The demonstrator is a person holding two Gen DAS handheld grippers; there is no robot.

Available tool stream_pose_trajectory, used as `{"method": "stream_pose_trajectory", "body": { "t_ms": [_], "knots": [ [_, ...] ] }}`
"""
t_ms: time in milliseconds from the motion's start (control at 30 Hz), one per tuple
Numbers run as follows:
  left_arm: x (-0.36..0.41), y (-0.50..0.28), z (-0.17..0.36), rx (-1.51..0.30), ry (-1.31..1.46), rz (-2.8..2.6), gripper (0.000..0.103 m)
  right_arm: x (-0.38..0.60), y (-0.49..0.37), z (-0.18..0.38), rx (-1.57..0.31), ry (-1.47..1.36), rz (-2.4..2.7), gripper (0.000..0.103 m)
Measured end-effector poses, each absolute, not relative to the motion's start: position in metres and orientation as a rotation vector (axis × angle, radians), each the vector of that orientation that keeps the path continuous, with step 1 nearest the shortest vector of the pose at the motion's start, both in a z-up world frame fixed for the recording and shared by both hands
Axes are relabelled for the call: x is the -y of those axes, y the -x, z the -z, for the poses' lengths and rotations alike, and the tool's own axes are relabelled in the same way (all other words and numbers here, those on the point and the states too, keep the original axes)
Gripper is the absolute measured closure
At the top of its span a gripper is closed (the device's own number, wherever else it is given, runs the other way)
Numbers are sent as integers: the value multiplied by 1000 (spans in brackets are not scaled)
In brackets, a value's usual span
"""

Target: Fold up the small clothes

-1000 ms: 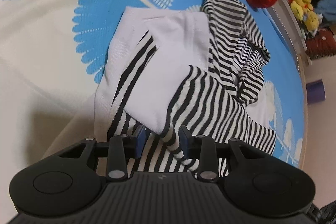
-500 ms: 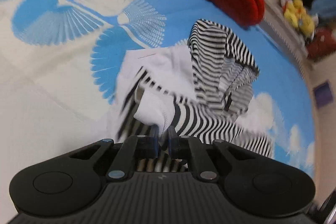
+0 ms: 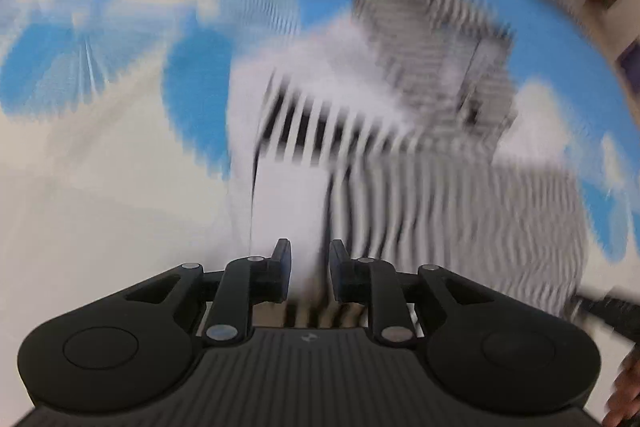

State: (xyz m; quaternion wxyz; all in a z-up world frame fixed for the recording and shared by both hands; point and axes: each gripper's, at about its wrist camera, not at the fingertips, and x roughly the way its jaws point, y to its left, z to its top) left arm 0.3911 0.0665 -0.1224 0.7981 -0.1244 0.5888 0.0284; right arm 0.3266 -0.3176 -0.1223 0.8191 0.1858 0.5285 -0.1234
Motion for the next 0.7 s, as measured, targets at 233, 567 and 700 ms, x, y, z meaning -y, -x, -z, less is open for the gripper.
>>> {"method": "stream_pose_trajectory", "body": {
  "t_ms": [233,567,700],
  "knots": [
    [-80,-390,120,-1227,255,-83,73,316,-333,139,-1204,-418,222,64],
    [-81,-395,113,-1223,223,-88,64,281,-339,87,-997,-131,135,60],
    [-82,-396,91,-1129,190,-109,62,277,-340,74,-944,-41,114,57]
  ]
}}
